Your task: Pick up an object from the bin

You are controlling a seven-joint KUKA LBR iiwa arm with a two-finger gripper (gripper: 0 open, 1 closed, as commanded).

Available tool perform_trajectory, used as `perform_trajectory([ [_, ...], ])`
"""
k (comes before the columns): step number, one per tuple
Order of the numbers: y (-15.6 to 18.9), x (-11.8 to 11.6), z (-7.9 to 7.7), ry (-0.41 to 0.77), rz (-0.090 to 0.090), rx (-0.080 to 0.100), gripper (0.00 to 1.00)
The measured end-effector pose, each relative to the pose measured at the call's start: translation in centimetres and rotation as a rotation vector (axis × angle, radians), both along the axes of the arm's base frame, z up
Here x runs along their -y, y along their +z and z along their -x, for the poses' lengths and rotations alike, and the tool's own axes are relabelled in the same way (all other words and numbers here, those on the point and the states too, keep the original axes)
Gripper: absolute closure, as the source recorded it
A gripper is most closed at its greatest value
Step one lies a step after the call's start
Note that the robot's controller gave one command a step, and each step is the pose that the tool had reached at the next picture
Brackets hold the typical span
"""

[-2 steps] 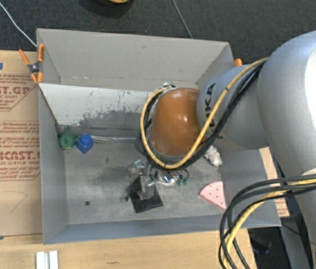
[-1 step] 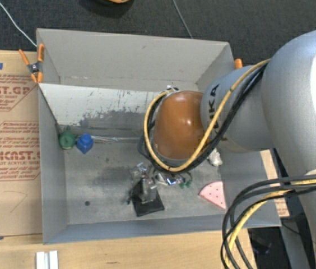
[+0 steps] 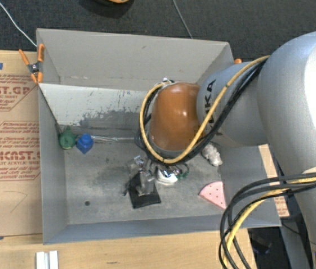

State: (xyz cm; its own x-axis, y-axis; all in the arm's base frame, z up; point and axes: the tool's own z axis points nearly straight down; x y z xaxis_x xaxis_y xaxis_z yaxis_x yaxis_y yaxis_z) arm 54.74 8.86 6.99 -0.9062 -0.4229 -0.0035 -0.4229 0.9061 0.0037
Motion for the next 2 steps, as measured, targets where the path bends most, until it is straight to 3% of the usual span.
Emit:
perform_trajectory([
  [1,4.9,0.5,1.3,-0.013,-0.001,0.003,1.0],
  [2,-0.2,3.1,-1.7,-0.02,-0.001,0.0,1.0],
])
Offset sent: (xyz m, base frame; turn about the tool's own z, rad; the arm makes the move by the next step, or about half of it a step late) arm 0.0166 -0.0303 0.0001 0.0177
